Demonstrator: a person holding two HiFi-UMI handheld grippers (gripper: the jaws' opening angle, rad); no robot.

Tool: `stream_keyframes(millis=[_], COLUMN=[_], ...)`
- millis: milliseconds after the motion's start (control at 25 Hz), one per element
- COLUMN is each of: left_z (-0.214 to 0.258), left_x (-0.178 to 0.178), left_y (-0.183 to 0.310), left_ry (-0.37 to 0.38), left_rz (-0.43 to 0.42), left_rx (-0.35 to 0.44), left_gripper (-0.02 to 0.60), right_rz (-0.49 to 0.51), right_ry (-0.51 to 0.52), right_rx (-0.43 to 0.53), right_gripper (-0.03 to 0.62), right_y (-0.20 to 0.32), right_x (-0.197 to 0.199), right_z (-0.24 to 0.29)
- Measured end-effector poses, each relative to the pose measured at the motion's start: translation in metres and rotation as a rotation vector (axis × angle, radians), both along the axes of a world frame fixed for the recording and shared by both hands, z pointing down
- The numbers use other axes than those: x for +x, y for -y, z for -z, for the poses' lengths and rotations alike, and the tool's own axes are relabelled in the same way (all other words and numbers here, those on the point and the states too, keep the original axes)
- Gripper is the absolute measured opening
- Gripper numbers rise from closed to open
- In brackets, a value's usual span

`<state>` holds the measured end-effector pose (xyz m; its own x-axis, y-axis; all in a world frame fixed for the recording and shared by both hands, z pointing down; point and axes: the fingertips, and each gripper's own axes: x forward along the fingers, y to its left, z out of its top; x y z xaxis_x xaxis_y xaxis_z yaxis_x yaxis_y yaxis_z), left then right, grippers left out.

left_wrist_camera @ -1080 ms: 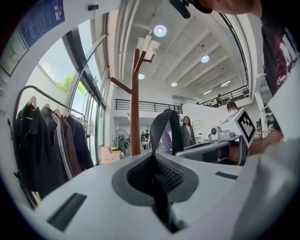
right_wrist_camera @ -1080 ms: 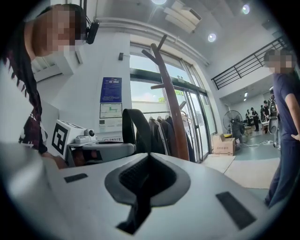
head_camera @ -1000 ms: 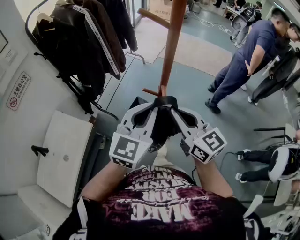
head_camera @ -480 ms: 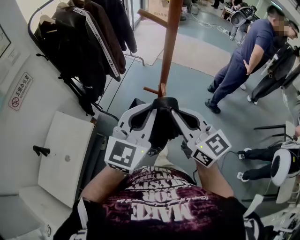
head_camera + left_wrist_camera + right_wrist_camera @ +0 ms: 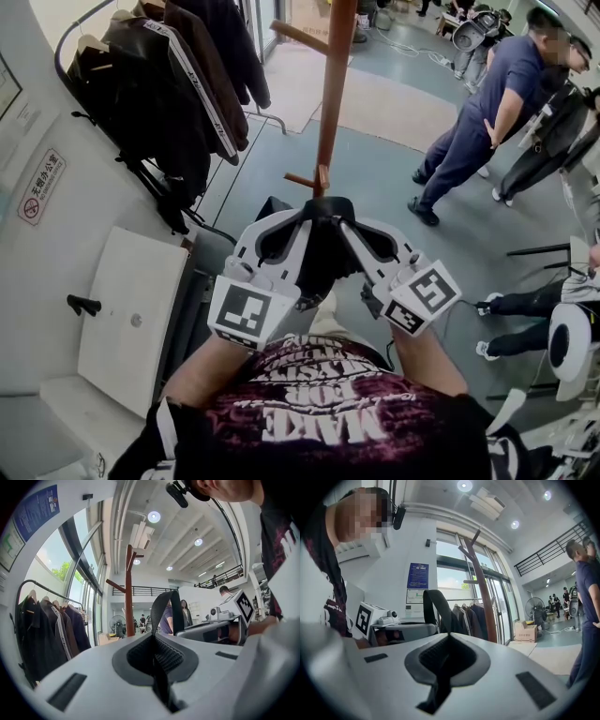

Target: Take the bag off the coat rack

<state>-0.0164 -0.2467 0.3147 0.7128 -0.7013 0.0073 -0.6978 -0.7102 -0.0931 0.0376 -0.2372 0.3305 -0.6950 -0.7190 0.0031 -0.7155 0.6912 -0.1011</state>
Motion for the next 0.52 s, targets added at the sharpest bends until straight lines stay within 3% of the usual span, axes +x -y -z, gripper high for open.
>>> stream_keyframes(millis=[520], left_z=[-0.0065], left_x=[0.0048], left_y=[0.0006], left_ry=[0.009], left_rz=[-0.004], left_rx=[-0.016], left_gripper=[0.008], right_rz=[-0.004], right_ry=[-0.012], right_rx=[-0.016], right_gripper=[0.009], right_y=[0.0002], right_x=[0.0041], right_z=[-0.0063])
